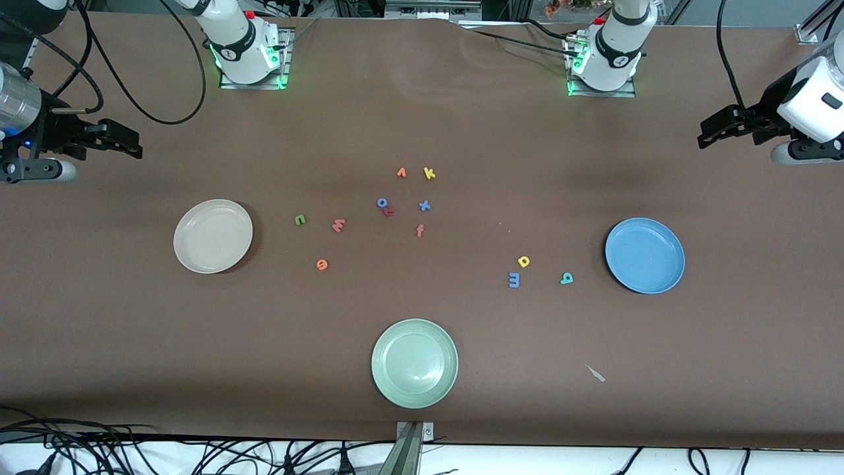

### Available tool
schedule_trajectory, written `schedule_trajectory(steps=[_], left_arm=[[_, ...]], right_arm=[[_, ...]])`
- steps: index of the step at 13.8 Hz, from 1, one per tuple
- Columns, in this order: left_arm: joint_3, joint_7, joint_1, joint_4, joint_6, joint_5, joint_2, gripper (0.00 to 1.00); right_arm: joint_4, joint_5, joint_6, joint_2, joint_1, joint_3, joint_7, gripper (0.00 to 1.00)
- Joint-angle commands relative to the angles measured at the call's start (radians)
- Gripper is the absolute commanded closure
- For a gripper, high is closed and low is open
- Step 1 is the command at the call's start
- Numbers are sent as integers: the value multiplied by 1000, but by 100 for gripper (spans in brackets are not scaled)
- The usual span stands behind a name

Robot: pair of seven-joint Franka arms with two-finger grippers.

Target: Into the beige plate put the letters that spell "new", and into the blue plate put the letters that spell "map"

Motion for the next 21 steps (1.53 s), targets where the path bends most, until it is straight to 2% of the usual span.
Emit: schedule_trajectory(steps=[1,10,17,21], left_arm=[[-16,-3,-5,35,-11,22,8,0],[-24,-3,-3,35,-11,18,9,0],[-22,-3,2,36,-10,10,10,0],[-22,-3,3,36,-10,9,10,0]], right_arm=[[3,1,-2,-1,-6,4,2,0],[6,8,-1,13,4,11,-10,0],[12,4,1,100,92,16,-2,0],[2,12,105,180,150,19,2,0]])
